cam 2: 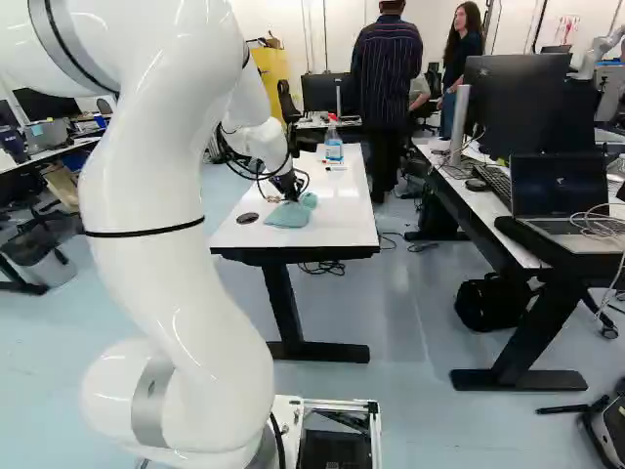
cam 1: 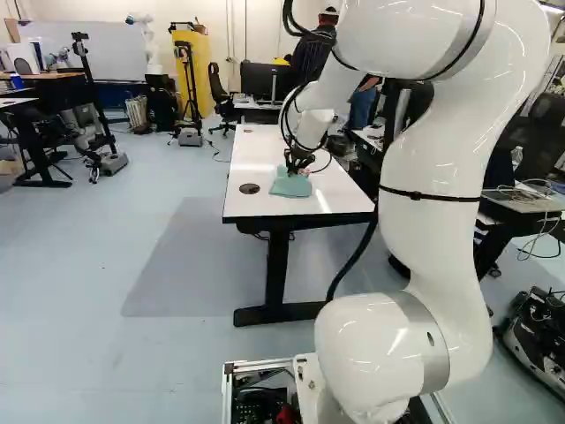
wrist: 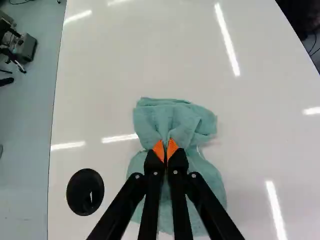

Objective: Clean the table with the green towel

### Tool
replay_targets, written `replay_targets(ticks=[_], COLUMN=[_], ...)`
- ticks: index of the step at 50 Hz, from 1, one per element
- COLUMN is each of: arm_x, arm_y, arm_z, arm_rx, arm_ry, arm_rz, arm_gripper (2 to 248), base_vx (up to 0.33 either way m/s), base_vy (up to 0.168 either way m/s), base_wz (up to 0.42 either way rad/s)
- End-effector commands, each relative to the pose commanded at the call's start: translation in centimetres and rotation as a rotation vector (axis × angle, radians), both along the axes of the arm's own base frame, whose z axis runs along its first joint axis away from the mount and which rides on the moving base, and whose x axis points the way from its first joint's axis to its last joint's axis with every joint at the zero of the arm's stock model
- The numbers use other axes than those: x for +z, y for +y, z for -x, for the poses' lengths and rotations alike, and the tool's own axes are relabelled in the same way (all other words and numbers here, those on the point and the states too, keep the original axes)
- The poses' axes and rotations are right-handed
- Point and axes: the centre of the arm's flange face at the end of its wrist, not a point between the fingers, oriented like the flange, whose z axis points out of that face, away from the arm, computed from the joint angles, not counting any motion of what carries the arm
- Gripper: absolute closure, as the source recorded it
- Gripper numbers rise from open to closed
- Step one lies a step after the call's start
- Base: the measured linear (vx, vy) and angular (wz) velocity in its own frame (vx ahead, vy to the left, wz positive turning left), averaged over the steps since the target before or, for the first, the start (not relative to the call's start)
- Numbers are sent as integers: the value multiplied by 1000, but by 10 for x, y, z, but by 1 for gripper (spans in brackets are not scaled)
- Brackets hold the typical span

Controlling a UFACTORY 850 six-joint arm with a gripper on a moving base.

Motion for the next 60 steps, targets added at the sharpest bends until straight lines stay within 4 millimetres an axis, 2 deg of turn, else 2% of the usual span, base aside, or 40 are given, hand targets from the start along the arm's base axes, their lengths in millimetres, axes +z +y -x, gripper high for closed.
replay_targets(ticks=[60], arm_x=[-4], arm_y=[2], arm_z=[6], arm_rx=[13], arm_ry=[82], arm_rz=[-13], arm_gripper=[222], base_vx=[0], base_vy=[0], base_wz=[0])
